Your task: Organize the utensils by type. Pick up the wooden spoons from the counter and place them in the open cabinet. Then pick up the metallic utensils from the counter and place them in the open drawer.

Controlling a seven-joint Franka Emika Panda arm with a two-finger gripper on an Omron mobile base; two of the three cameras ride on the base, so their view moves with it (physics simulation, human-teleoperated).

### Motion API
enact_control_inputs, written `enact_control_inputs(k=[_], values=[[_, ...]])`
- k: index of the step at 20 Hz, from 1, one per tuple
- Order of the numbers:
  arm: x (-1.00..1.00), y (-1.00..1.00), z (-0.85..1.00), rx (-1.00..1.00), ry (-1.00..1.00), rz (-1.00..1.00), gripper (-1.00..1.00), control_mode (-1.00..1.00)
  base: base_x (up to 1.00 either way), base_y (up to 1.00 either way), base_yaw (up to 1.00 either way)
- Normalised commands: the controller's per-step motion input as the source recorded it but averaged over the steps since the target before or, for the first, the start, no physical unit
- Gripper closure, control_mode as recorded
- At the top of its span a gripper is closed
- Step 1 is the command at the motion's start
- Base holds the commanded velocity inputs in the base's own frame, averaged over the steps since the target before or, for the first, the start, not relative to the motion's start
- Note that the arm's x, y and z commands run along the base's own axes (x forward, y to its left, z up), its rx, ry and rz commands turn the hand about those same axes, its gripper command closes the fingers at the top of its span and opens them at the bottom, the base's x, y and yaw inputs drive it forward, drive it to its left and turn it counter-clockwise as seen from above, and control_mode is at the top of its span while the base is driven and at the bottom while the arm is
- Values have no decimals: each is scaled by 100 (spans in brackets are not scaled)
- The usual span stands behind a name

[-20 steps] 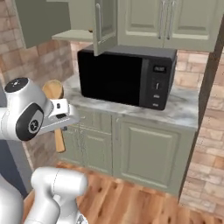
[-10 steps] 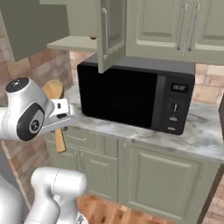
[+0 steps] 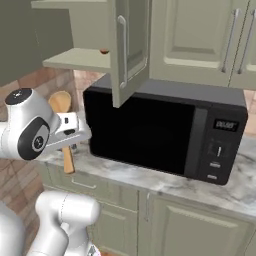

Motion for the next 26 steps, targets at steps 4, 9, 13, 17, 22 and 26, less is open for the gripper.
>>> enact_control_inputs(k=[4, 9, 13, 17, 22, 26], values=[[0, 0, 0, 0, 0, 0, 100, 100, 65, 20, -7], [0, 0, 0, 0, 0, 0, 100, 100, 65, 29, -7], [0, 0, 0, 0, 0, 0, 100, 100, 59, 36, -7], [0, 0, 0, 0, 0, 0, 100, 100, 49, 33, -8], [0, 0, 0, 0, 0, 0, 100, 100, 43, 19, -7], [0, 0, 0, 0, 0, 0, 100, 100, 33, 19, -9]])
